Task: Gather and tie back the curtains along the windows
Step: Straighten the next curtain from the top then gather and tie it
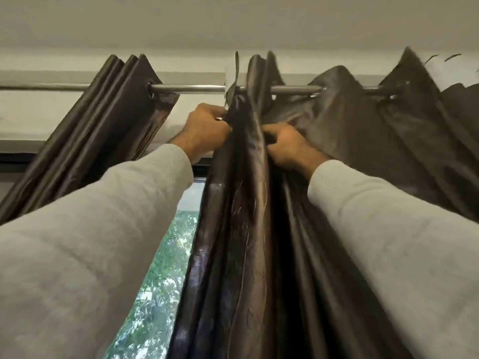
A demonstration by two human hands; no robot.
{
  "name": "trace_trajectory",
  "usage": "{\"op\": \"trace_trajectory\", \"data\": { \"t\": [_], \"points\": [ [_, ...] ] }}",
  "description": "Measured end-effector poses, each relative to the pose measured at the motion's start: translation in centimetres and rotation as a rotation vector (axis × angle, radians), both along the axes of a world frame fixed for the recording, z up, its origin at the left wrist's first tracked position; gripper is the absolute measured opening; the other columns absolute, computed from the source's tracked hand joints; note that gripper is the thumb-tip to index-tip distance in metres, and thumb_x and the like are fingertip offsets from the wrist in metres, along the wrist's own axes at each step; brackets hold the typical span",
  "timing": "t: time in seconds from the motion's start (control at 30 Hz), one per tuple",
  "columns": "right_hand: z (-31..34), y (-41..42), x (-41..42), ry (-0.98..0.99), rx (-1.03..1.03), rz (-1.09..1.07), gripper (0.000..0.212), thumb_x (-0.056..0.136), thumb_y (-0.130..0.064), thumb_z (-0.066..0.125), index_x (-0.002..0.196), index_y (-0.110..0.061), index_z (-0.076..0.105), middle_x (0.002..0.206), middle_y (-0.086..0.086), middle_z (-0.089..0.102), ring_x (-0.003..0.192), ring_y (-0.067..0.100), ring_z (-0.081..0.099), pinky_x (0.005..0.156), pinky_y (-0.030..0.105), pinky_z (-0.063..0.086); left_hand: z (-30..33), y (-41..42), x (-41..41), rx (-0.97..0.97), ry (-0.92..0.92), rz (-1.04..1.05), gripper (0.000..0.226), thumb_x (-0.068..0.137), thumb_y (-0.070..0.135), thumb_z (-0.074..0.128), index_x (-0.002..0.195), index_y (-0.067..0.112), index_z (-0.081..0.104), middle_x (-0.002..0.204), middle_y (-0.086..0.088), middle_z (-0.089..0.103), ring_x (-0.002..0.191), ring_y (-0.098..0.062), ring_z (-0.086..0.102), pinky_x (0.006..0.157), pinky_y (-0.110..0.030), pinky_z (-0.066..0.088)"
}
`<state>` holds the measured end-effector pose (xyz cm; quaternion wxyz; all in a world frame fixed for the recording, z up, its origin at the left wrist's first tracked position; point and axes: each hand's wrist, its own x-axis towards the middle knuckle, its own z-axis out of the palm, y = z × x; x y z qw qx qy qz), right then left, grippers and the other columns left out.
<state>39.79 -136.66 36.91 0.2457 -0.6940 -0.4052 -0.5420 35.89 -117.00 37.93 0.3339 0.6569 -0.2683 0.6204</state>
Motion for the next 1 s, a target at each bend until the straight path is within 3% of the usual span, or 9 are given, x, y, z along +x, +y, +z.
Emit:
{"op": "trace_trajectory", "data": {
  "t": [0.13, 0.23, 0.3, 0.4, 0.47, 0.57, 0.8, 0.9, 1.0],
  "points": [
    [0.4, -1.8, -1.3, 0.174, -0.061, 0.129, 0.035, 0.103, -0.003, 0.062, 0.131, -0.020, 0.074, 0.109, 0.001, 0.076, 0.095, 0.014, 0.067, 0.087, 0.037, 0.058, 0.1, -0.1, -0.4, 0.033, 0.083, -0.131, 0.023, 0.102, 0.009, 0.059, 0.095, 0.019, 0.079, 0.076, 0.006, 0.077, 0.082, -0.018, 0.075, 0.069, -0.037, 0.059],
    [1.0, -5.5, -0.9, -0.164, 0.350, -0.087, 0.023, 0.100, -0.022, 0.063, 0.118, -0.019, 0.077, 0.108, 0.004, 0.076, 0.101, 0.020, 0.068, 0.094, 0.047, 0.059, 0.4, 1.0, -0.5, -0.054, 0.053, -0.189, 0.013, 0.102, 0.016, 0.064, 0.094, 0.018, 0.073, 0.068, 0.010, 0.074, 0.071, -0.011, 0.073, 0.064, -0.034, 0.056],
    [0.8, -7.5, -0.5, -0.343, 0.622, -0.433, 0.043, 0.094, -0.041, 0.064, 0.129, -0.016, 0.066, 0.135, 0.017, 0.063, 0.126, 0.038, 0.057, 0.103, 0.053, 0.049, 0.5, 1.5, -0.6, -0.097, 0.040, -0.201, 0.004, 0.098, 0.017, 0.070, 0.097, 0.016, 0.073, 0.074, 0.004, 0.075, 0.074, -0.014, 0.074, 0.062, -0.032, 0.057],
    [1.0, -10.0, 0.3, -0.117, 0.795, -0.622, 0.078, 0.088, -0.057, 0.068, 0.145, -0.008, 0.048, 0.153, 0.024, 0.046, 0.139, 0.049, 0.045, 0.109, 0.060, 0.040, 0.7, 1.5, -0.9, -0.130, 0.043, -0.203, 0.017, 0.096, 0.015, 0.070, 0.112, 0.012, 0.072, 0.090, -0.003, 0.075, 0.081, -0.018, 0.075, 0.063, -0.033, 0.057],
    [1.1, -10.7, 0.5, 0.065, 0.737, -0.578, 0.064, 0.090, -0.049, 0.067, 0.138, -0.008, 0.058, 0.143, 0.024, 0.058, 0.129, 0.048, 0.056, 0.104, 0.054, 0.048, 0.8, 1.1, -1.0, -0.124, 0.066, -0.170, 0.017, 0.101, 0.013, 0.060, 0.112, 0.018, 0.072, 0.094, -0.003, 0.075, 0.082, -0.018, 0.073, 0.065, -0.033, 0.056],
    [0.8, -8.5, 0.9, 0.066, 0.460, -0.533, 0.040, 0.090, -0.034, 0.065, 0.126, -0.018, 0.070, 0.127, 0.015, 0.070, 0.115, 0.042, 0.066, 0.100, 0.048, 0.056, 0.5, -0.4, -0.9, -0.073, 0.097, -0.141, 0.029, 0.105, 0.010, 0.048, 0.107, 0.022, 0.075, 0.096, -0.004, 0.076, 0.088, -0.020, 0.074, 0.076, -0.039, 0.059],
    [2.0, -1.4, -1.1, 0.052, -0.186, 0.006, 0.033, 0.098, -0.004, 0.066, 0.127, -0.015, 0.077, 0.116, 0.002, 0.079, 0.105, 0.013, 0.073, 0.097, 0.027, 0.059, 1.4, -2.0, -1.2, -0.006, 0.156, -0.202, 0.032, 0.103, 0.016, 0.050, 0.115, 0.023, 0.079, 0.099, -0.007, 0.081, 0.083, -0.019, 0.077, 0.081, -0.045, 0.065],
    [1.7, -4.2, -2.2, -0.101, -0.041, 0.088, 0.025, 0.100, -0.012, 0.068, 0.122, -0.011, 0.078, 0.107, 0.003, 0.078, 0.090, 0.007, 0.072, 0.085, 0.018, 0.060, 1.3, -0.6, -2.0, 0.016, 0.169, -0.175, 0.026, 0.105, 0.017, 0.053, 0.118, 0.017, 0.076, 0.090, -0.001, 0.077, 0.070, -0.012, 0.076, 0.059, -0.030, 0.059],
    [1.4, -6.9, -2.0, -0.479, 0.481, -0.086, 0.027, 0.093, -0.038, 0.068, 0.115, -0.025, 0.075, 0.106, -0.001, 0.074, 0.093, 0.014, 0.069, 0.088, 0.040, 0.062, 1.5, 0.5, -2.3, -0.018, 0.139, -0.167, 0.021, 0.105, 0.018, 0.058, 0.118, 0.013, 0.073, 0.098, -0.004, 0.077, 0.081, -0.016, 0.076, 0.065, -0.031, 0.060]
  ]
}}
